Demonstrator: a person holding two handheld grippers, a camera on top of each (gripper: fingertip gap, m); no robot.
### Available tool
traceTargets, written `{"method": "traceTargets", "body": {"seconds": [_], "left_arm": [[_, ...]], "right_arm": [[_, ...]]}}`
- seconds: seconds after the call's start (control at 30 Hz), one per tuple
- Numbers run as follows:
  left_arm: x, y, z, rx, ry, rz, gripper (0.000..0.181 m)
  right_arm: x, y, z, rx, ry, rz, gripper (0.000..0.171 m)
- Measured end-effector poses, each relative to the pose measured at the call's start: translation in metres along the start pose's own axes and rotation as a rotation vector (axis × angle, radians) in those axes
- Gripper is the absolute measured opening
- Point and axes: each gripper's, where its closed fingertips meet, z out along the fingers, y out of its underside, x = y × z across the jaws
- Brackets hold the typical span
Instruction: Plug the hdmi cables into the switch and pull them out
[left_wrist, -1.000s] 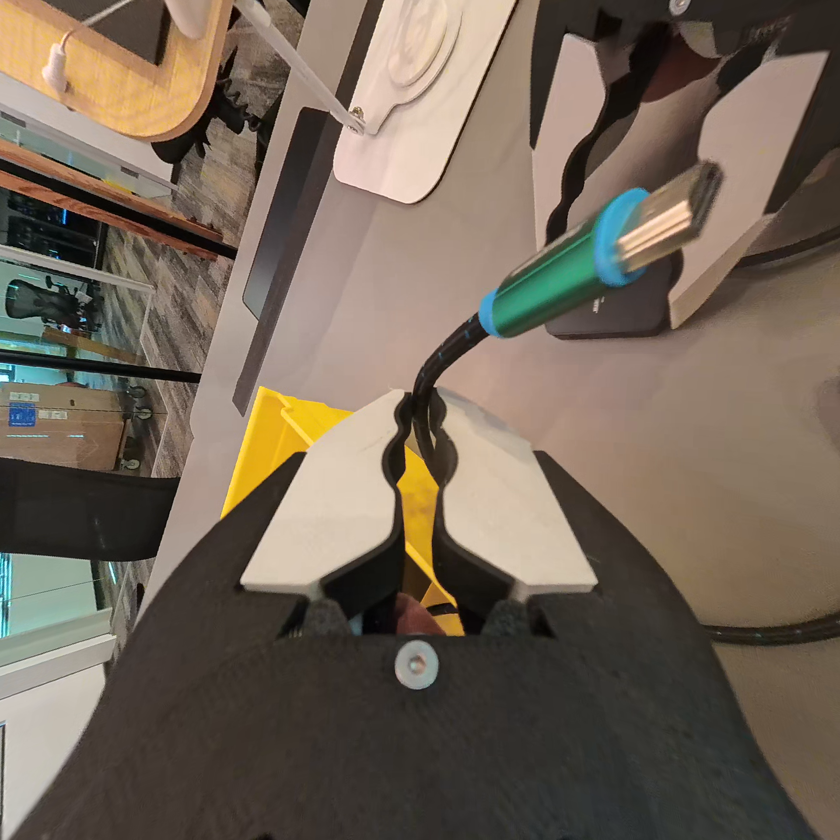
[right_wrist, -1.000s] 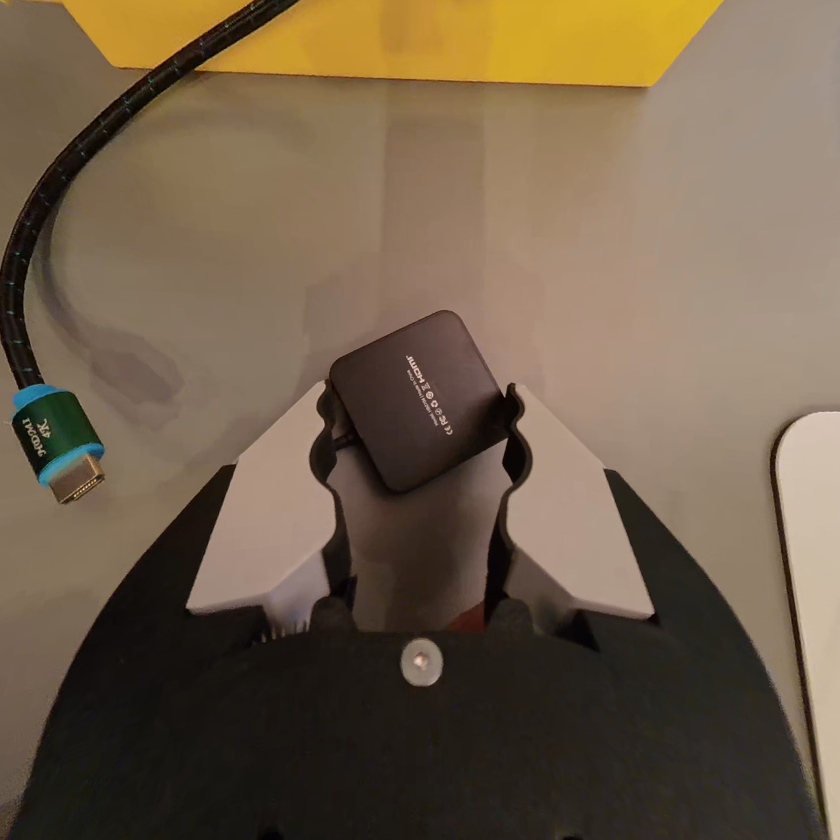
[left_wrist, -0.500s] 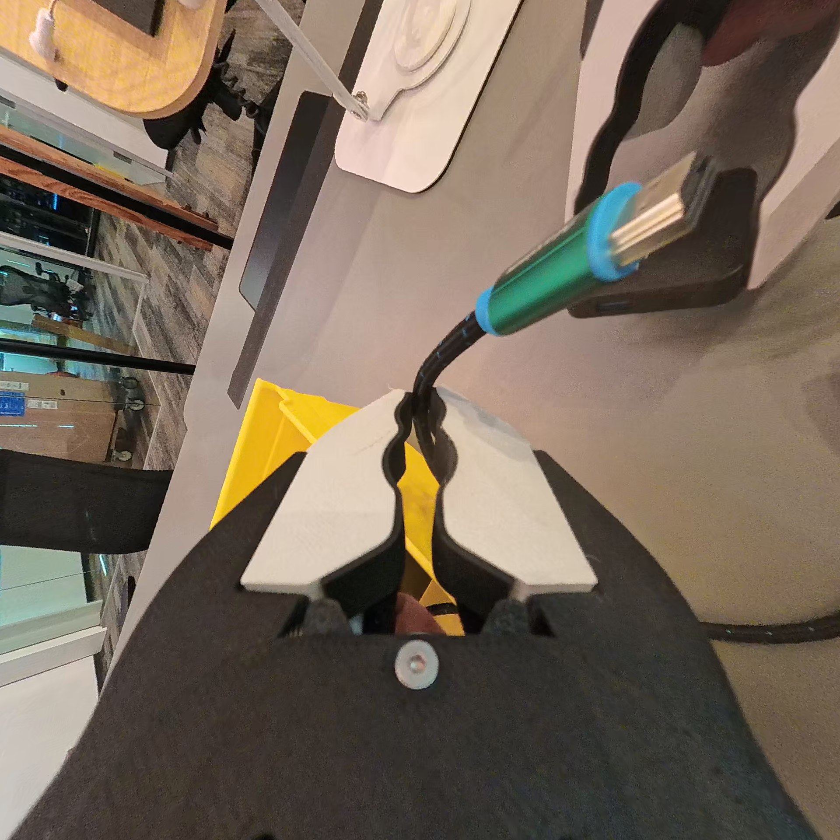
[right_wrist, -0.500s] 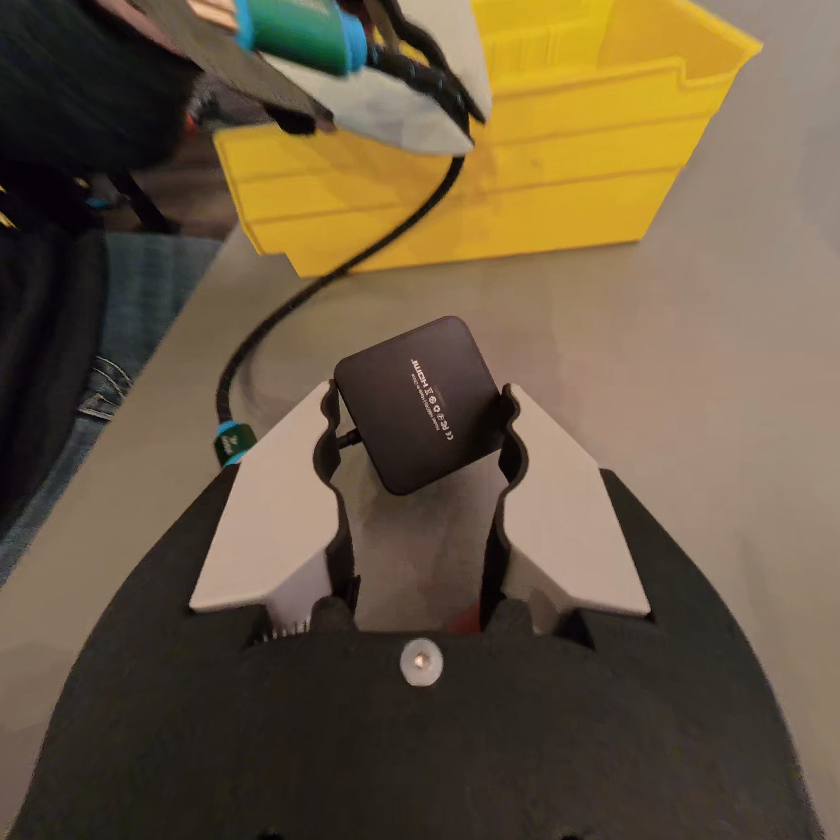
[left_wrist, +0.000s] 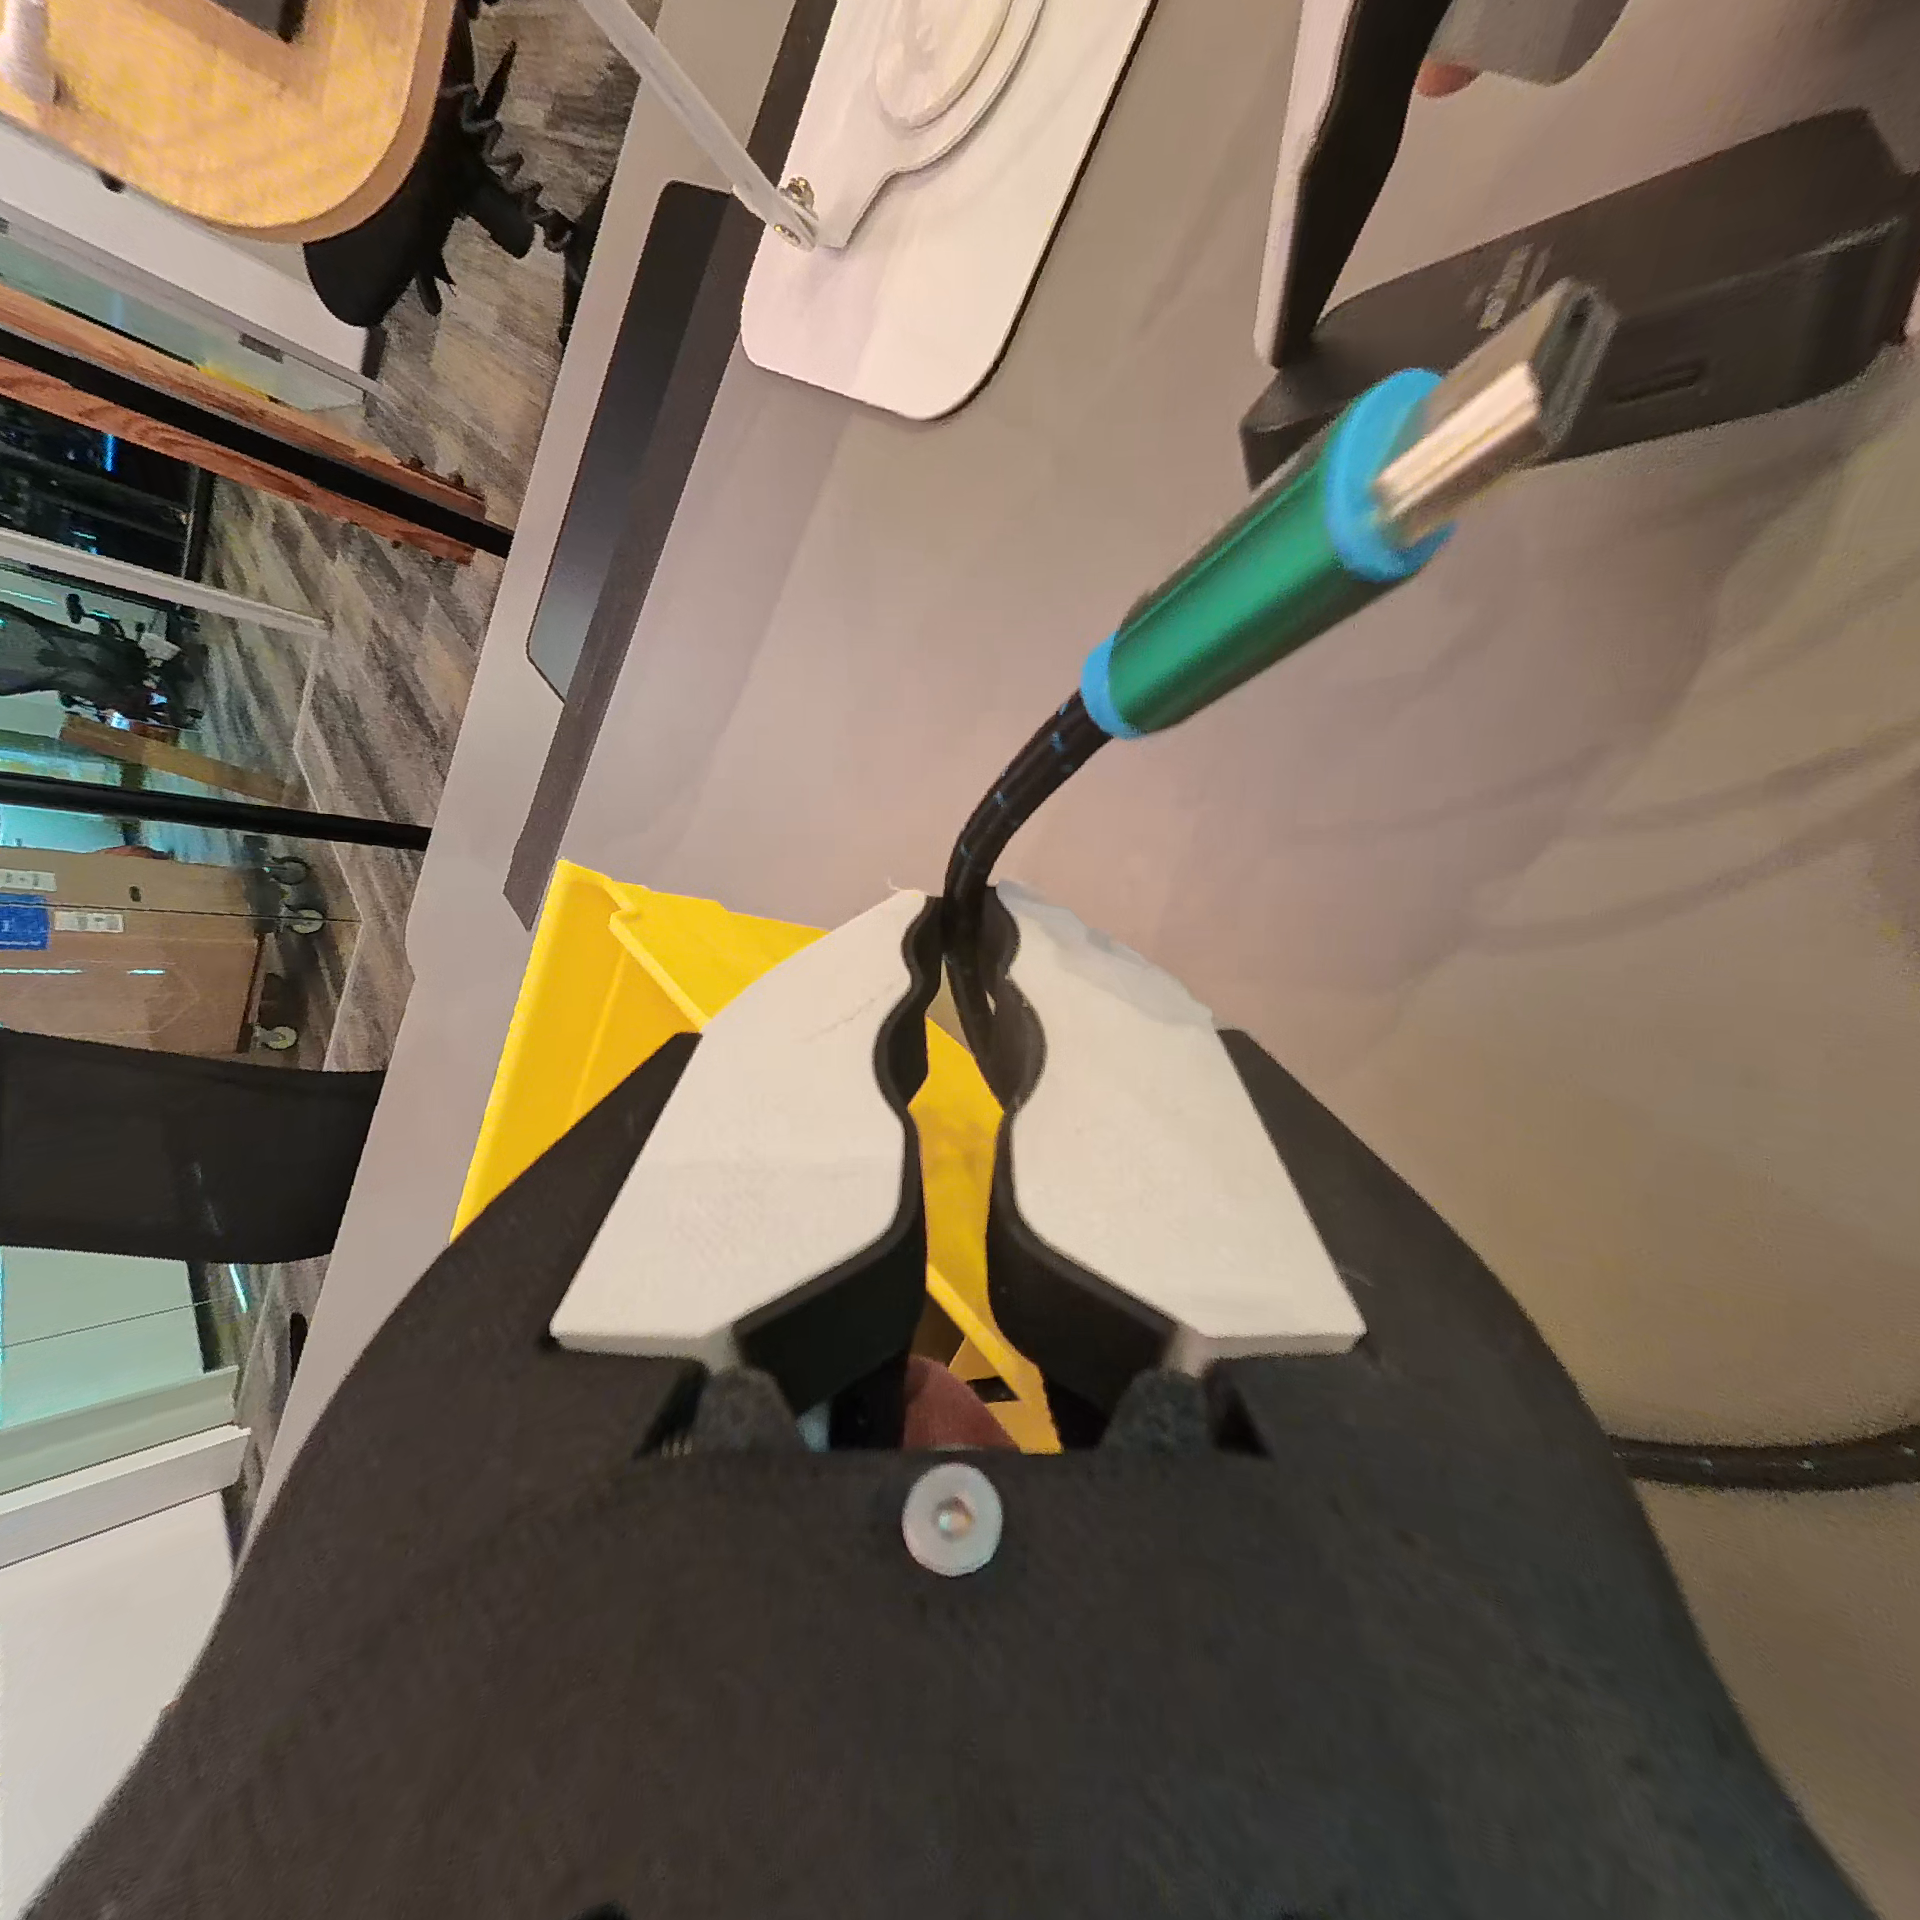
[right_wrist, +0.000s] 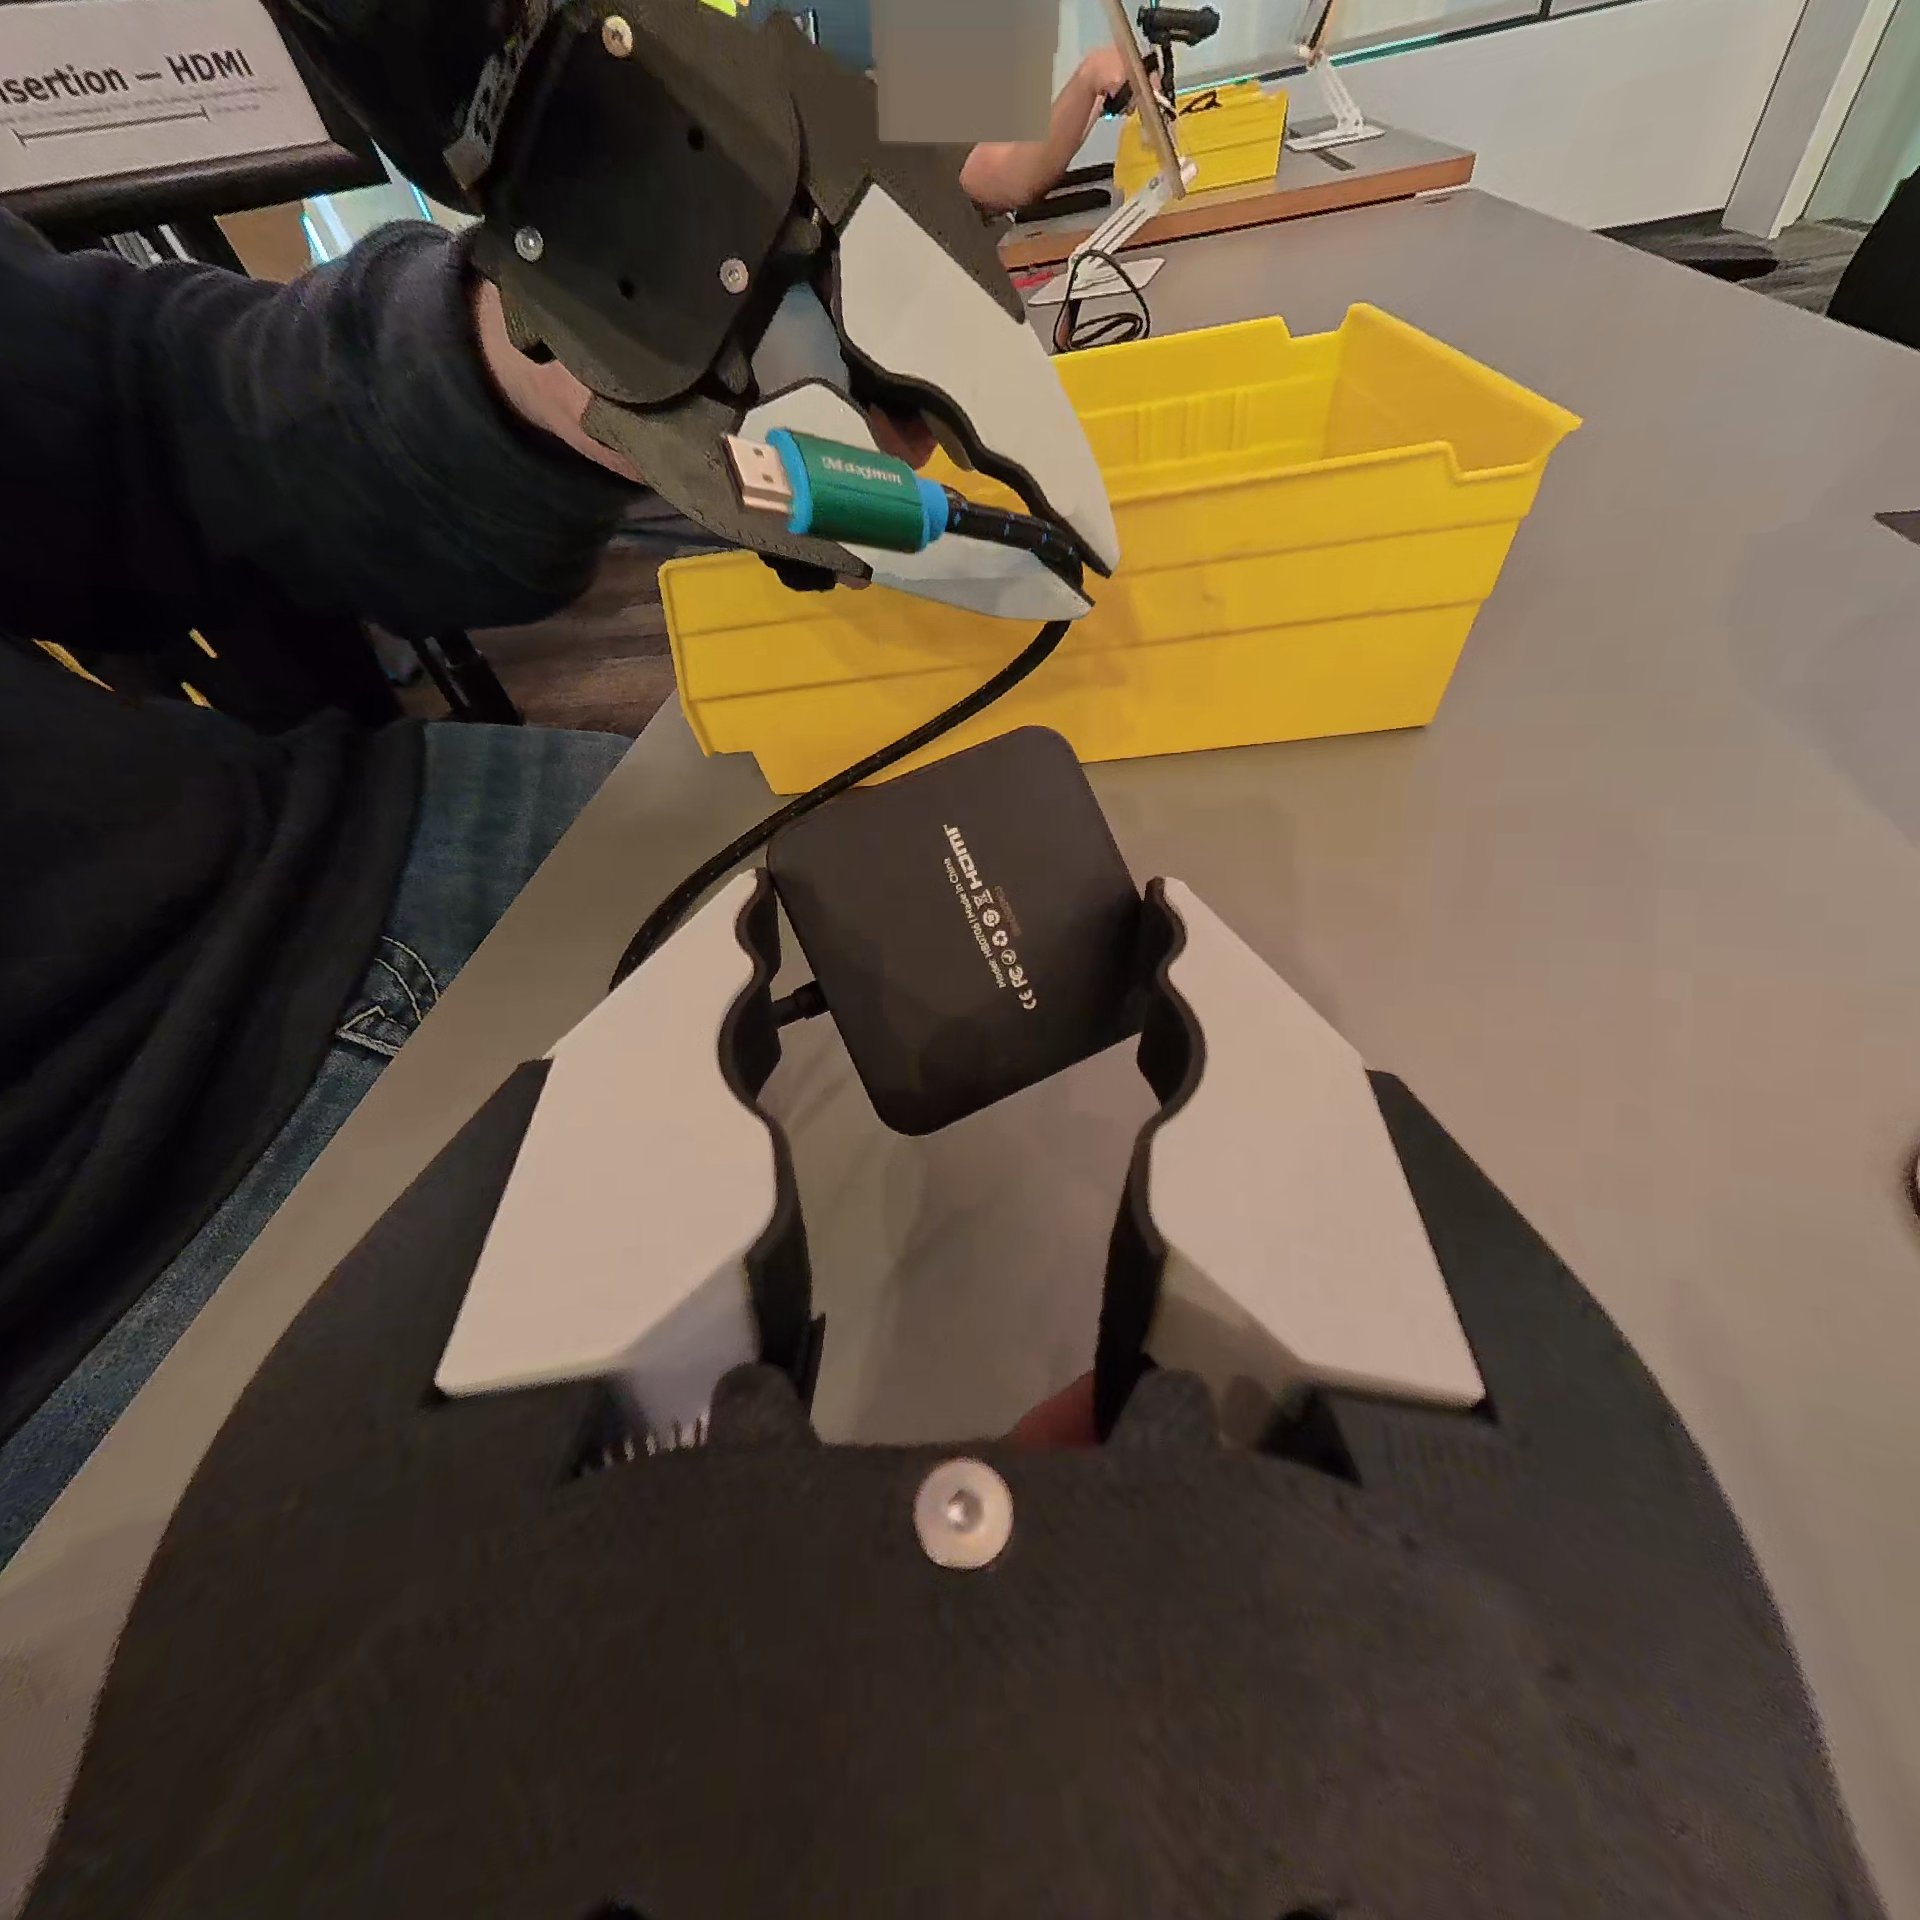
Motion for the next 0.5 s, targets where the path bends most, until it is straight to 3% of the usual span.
{"method": "traceTargets", "body": {"seconds": [0.5], "left_arm": [[0.0034, 0.0057, 0.0052, -0.031, -0.001, 0.013, 0.006]], "right_arm": [[-0.0028, -0.0066, -0.0084, 0.036, 0.0, -0.015, 0.068]]}}
